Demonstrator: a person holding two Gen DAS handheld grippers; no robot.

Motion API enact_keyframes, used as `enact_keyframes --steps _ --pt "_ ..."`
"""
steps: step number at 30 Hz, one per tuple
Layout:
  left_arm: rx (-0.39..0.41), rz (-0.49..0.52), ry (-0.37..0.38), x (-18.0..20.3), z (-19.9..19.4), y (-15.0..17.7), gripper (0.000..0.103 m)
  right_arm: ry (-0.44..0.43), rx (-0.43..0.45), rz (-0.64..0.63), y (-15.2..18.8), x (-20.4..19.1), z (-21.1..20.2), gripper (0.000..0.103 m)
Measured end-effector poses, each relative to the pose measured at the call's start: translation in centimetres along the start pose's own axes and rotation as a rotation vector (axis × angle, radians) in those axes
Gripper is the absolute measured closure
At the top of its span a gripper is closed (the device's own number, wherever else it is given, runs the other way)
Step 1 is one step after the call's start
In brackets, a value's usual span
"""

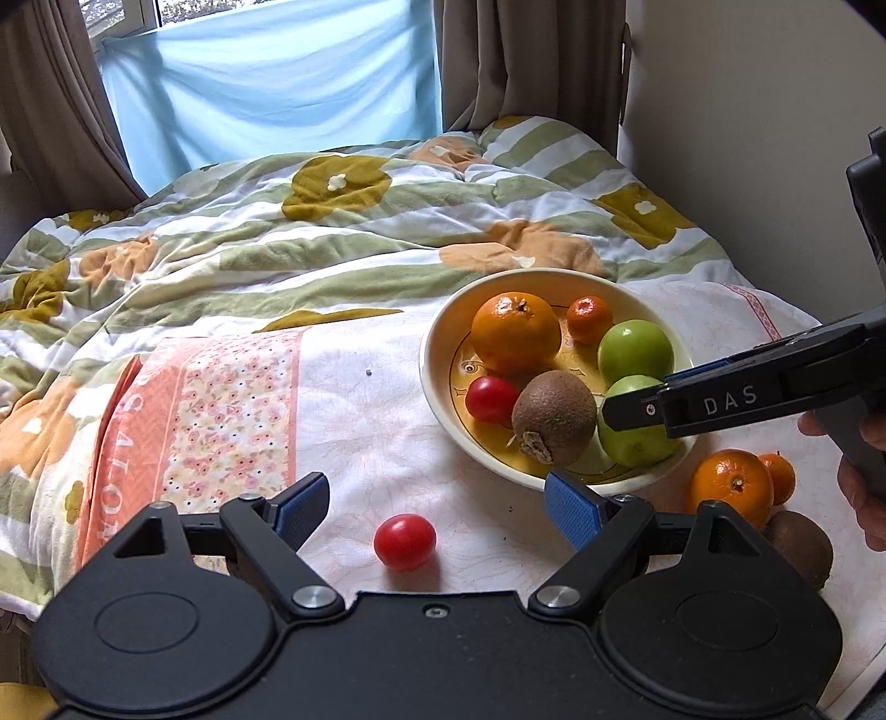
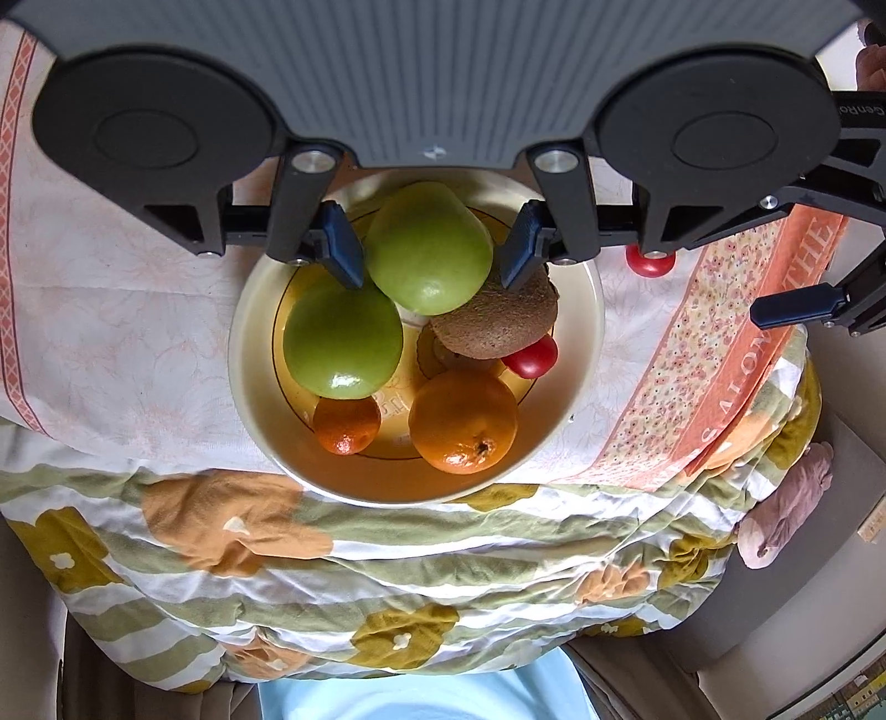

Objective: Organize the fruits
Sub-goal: 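Lift both tools away from the bowl toward the remaining fruits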

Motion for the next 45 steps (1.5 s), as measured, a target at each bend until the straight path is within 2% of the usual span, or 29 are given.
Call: enact_keyframes --steps 1,2,3,12,24,32,36,42,45 --pt "0.0 -0.002 0.0 0.0 -0.1 0.1 0.015 -0.01 0.003 0.004 -0.2 0.0 -0.2 0.021" --pt "0.001 -0.003 0.0 0.0 -0.2 0.1 0.015 -0.012 0.003 0.006 -0.3 0.0 -0.4 0.003" --pt "0.003 -0.002 0.0 0.0 -0.3 0.2 0.015 -0.011 0.008 0.008 -0.3 0.0 -0.5 0.0" --pt "0.046 0.008 0.007 -0.1 -2.1 0.2 0.015 0.01 0.091 0.042 -0.3 0.7 -3.4 0.0" --pt "0.15 0.03 0.025 -0.3 -6.7 -0.1 0.015 0.068 0.232 0.043 1.1 -0.8 -10.2 0.0" --pt "0.209 0.09 0.041 0.6 -9.5 0.6 0.013 0.125 0.273 0.106 4.8 -0.3 -14.8 0.0" --pt "0.241 0.102 0.083 1.4 -10.3 0.9 0.005 0.178 0.295 0.155 7.0 0.3 -17.0 0.0" --pt "0.252 0.134 0.155 3.7 -10.4 1.6 0.003 0.276 0.305 0.178 10.9 1.6 -19.0 0.0" --pt "0.245 0.144 0.185 5.0 -10.0 1.7 0.003 0.299 0.305 0.179 12.4 2.2 -19.6 0.0"
Point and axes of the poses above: each gripper's, at about its wrist camera, not at the fingertips, and z roughly the way its jaws point, x to its right, y to its underside, the point moved 6 cm from there along z, roughly the way its jaws point, and after that the axes turned 11 degrees about z, right-handed, at the moved point
